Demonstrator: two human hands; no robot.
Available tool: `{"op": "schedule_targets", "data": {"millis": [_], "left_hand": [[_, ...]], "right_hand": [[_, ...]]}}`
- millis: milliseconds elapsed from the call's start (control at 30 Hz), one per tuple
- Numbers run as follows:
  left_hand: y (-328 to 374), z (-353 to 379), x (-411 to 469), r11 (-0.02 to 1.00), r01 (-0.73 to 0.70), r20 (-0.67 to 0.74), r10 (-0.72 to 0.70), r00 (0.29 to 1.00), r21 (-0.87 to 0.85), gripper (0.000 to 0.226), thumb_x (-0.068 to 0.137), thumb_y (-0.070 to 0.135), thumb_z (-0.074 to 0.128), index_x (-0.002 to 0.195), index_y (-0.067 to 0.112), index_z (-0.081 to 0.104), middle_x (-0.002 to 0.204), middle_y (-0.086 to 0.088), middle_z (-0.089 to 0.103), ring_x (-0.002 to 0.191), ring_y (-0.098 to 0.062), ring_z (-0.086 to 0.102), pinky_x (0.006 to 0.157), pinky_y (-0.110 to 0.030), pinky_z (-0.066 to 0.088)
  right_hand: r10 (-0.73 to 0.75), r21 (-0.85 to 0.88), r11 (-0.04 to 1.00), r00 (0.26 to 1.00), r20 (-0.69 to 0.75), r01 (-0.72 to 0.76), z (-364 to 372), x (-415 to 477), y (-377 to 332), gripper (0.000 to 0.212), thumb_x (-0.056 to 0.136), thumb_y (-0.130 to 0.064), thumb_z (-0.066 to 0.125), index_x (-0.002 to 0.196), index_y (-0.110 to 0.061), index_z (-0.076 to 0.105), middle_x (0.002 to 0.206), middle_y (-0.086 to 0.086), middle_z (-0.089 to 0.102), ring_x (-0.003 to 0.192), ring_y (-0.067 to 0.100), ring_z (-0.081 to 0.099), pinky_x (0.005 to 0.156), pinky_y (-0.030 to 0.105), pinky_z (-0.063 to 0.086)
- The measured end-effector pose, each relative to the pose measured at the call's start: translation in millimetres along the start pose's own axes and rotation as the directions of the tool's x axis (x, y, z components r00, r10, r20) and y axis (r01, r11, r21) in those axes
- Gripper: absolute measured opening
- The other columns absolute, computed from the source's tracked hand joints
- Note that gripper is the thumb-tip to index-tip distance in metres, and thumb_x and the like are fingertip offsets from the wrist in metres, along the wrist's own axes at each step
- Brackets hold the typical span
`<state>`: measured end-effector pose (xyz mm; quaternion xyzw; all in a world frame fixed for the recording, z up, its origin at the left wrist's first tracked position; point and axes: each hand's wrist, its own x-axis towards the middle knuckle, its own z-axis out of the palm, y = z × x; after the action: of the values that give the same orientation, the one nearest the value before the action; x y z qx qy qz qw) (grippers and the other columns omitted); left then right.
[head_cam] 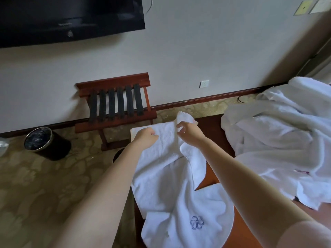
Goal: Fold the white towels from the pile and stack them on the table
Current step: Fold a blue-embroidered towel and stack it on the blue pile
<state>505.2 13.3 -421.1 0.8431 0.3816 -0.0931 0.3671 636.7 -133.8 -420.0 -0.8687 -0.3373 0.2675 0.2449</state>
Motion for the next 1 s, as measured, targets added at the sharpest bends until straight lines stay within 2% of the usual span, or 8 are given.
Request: {"op": "schedule_targets", "data": {"millis": [167,333,500,600,667,733,867,1000], "left_hand": [[-7,41,-57,1.000,-0.029,0.080,0.030,0.996,-0.009,0.015,0.090,0.018,0.050,0.078,0.012,0.054,0.078,-0.008,0.054,0.073,-0.021,0.052,0.070,-0.032,0.042],[-25,89,-109,0.995,-0.048,0.246,0.024,0.969,0.090,0.016,0.089,0.022,0.053,0.075,0.015,0.051,0.076,-0.006,0.048,0.071,-0.017,0.046,0.065,-0.027,0.035],[-47,127,-149,0.987,-0.011,0.411,-0.057,0.910,0.161,0.028,0.086,0.042,0.061,0.075,0.020,0.048,0.082,0.001,0.049,0.074,-0.016,0.046,0.063,-0.027,0.035],[-58,145,-168,0.964,-0.046,0.466,-0.084,0.881,0.260,0.036,0.083,0.050,0.063,0.096,0.018,0.053,0.108,-0.005,0.054,0.101,-0.024,0.051,0.076,-0.029,0.040],[-67,153,-179,0.930,-0.081,0.445,-0.094,0.891,0.358,0.062,0.079,0.056,0.064,0.124,0.016,0.048,0.131,-0.008,0.039,0.125,-0.030,0.035,0.097,-0.036,0.037],[-73,158,-189,0.911,-0.077,0.414,-0.107,0.904,0.406,0.073,0.075,0.060,0.066,0.130,0.018,0.042,0.136,-0.006,0.029,0.131,-0.031,0.025,0.102,-0.042,0.036],[-69,164,-196,0.883,-0.060,0.364,-0.129,0.923,0.465,0.081,0.070,0.066,0.064,0.131,0.019,0.039,0.134,-0.005,0.027,0.128,-0.030,0.025,0.096,-0.043,0.041],[-57,174,-197,0.835,-0.033,0.317,-0.171,0.933,0.549,0.103,0.067,0.074,0.062,0.144,0.015,0.025,0.143,-0.010,0.022,0.135,-0.032,0.020,0.100,-0.048,0.041]], "right_hand": [[0.067,-0.072,0.995,0.998,0.002,-0.067,25,-65,36,0.027,0.090,-0.017,0.049,0.116,-0.016,0.056,0.099,0.006,0.066,0.083,0.023,0.064,0.069,0.036,0.053],[0.176,-0.240,0.959,0.981,0.087,-0.151,58,-124,86,0.028,0.090,-0.010,0.044,0.117,-0.013,0.051,0.107,0.011,0.061,0.087,0.025,0.056,0.061,0.029,0.040],[0.179,-0.355,0.928,0.972,0.154,-0.114,80,-160,104,0.034,0.095,-0.025,0.047,0.129,-0.019,0.047,0.125,0.003,0.051,0.117,0.024,0.047,0.086,0.037,0.042],[0.243,-0.470,0.873,0.952,0.186,-0.131,90,-179,106,0.025,0.089,-0.024,0.049,0.113,-0.020,0.046,0.104,0.002,0.053,0.111,0.026,0.047,0.086,0.042,0.036],[0.319,-0.395,0.894,0.919,0.231,-0.211,96,-188,107,0.010,0.083,-0.022,0.046,0.093,-0.020,0.047,0.088,-0.001,0.052,0.097,0.024,0.052,0.084,0.040,0.037],[0.307,-0.274,0.933,0.914,0.265,-0.234,99,-199,107,0.004,0.080,-0.023,0.048,0.078,-0.020,0.046,0.082,-0.003,0.053,0.086,0.022,0.055,0.075,0.033,0.040],[0.289,-0.146,0.948,0.957,0.008,-0.284,92,-224,117,0.012,0.080,-0.020,0.053,0.082,-0.016,0.041,0.072,0.000,0.051,0.062,0.021,0.051,0.048,0.027,0.035],[0.405,-0.222,0.869,0.893,-0.195,-0.442,74,-257,142,0.013,0.089,-0.021,0.049,0.096,-0.015,0.039,0.077,0.000,0.053,0.067,0.026,0.056,0.053,0.030,0.039]]}}
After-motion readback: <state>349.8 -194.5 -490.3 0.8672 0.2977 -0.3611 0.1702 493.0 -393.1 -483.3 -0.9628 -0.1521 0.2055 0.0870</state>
